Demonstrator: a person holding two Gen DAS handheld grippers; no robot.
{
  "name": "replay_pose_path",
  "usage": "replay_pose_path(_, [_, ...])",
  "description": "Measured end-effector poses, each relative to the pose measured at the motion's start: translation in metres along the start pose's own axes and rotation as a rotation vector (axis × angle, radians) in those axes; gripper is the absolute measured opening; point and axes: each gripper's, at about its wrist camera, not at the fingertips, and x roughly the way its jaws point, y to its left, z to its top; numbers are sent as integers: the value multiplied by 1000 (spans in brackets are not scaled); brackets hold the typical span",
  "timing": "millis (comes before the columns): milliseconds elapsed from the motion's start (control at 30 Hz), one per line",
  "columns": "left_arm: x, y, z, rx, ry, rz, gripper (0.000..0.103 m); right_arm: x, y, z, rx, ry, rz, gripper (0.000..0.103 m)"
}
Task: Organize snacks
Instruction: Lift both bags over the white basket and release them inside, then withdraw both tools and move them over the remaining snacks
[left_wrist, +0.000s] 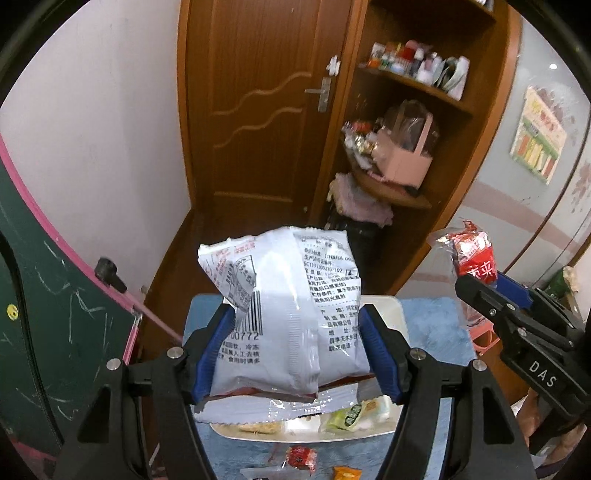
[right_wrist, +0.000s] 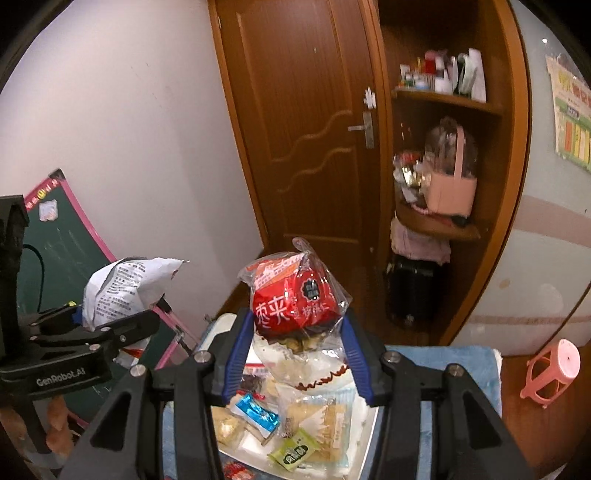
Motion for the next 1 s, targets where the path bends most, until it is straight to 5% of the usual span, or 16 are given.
replay_pose_path(167, [28, 10, -8, -30, 71, 21, 90, 26, -6, -12, 0, 58, -8, 59])
replay_pose_path(667, [14, 18, -28, -68, 81, 16, 90, 4, 2, -28, -9, 57, 21, 60])
replay_pose_path(1000, [-36, 3, -38, -24, 20, 18, 90, -38, 14, -34, -53, 20, 33, 60])
